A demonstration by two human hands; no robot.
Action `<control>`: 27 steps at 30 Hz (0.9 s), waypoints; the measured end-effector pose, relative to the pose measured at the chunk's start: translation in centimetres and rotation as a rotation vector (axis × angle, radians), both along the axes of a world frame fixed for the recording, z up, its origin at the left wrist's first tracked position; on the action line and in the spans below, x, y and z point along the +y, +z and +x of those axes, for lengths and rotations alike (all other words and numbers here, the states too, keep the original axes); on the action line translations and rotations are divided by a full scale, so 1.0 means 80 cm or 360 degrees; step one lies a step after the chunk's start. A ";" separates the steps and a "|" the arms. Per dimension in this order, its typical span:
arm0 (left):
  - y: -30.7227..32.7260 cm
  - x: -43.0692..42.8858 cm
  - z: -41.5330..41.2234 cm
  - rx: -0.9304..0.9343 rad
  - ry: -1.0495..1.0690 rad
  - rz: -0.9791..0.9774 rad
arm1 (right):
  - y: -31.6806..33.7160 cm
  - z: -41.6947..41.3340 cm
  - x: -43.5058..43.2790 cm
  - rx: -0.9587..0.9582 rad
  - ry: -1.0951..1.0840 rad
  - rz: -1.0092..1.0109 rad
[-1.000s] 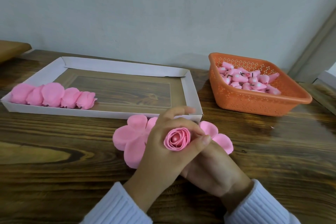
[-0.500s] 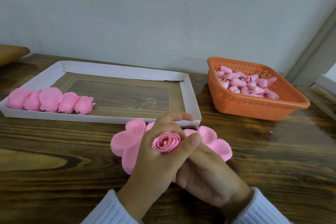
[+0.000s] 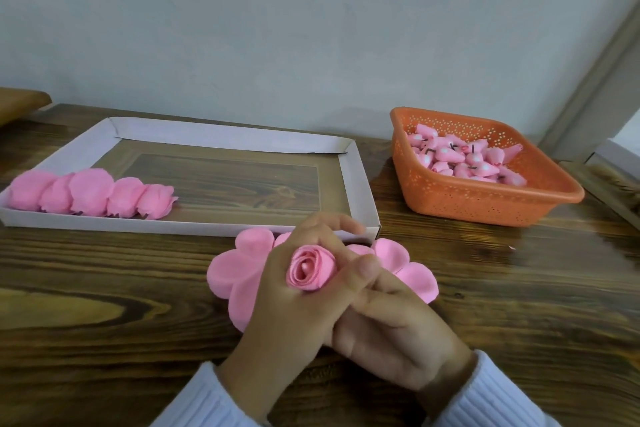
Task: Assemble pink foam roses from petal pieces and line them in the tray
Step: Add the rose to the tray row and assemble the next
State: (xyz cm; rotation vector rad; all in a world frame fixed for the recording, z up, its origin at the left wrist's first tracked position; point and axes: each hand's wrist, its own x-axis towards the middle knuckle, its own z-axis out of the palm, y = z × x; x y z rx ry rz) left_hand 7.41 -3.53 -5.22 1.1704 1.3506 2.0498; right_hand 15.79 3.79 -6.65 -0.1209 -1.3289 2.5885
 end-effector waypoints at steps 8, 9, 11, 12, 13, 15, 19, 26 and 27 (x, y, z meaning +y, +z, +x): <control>0.001 -0.002 -0.001 -0.0004 0.0001 0.0016 | -0.002 -0.004 -0.004 -0.0077 -0.0117 0.0151; 0.001 -0.001 -0.001 0.0000 0.0045 0.0023 | 0.001 -0.003 -0.004 -0.0037 -0.0083 0.0120; 0.001 0.000 -0.002 0.0022 0.0075 0.0043 | 0.002 -0.001 -0.003 0.0005 -0.0017 0.0060; 0.000 0.000 -0.001 0.0044 0.0063 0.0052 | 0.003 -0.001 -0.003 0.0002 -0.0018 0.0048; -0.001 0.001 -0.001 0.0066 0.0048 0.0052 | 0.003 -0.002 -0.003 -0.0015 -0.0031 0.0043; -0.002 0.001 -0.002 0.0086 0.0008 0.0031 | 0.001 -0.003 -0.003 -0.0067 -0.0069 0.0066; -0.003 0.001 -0.005 0.0097 -0.0020 0.0022 | 0.001 -0.002 -0.002 -0.0062 -0.0085 0.0140; -0.009 0.004 -0.007 -0.0050 -0.0022 -0.0094 | -0.001 -0.005 -0.004 -0.0202 -0.0177 0.0199; -0.008 0.004 -0.007 -0.0072 -0.0067 -0.0109 | -0.008 -0.006 -0.003 -0.0284 -0.0249 0.0273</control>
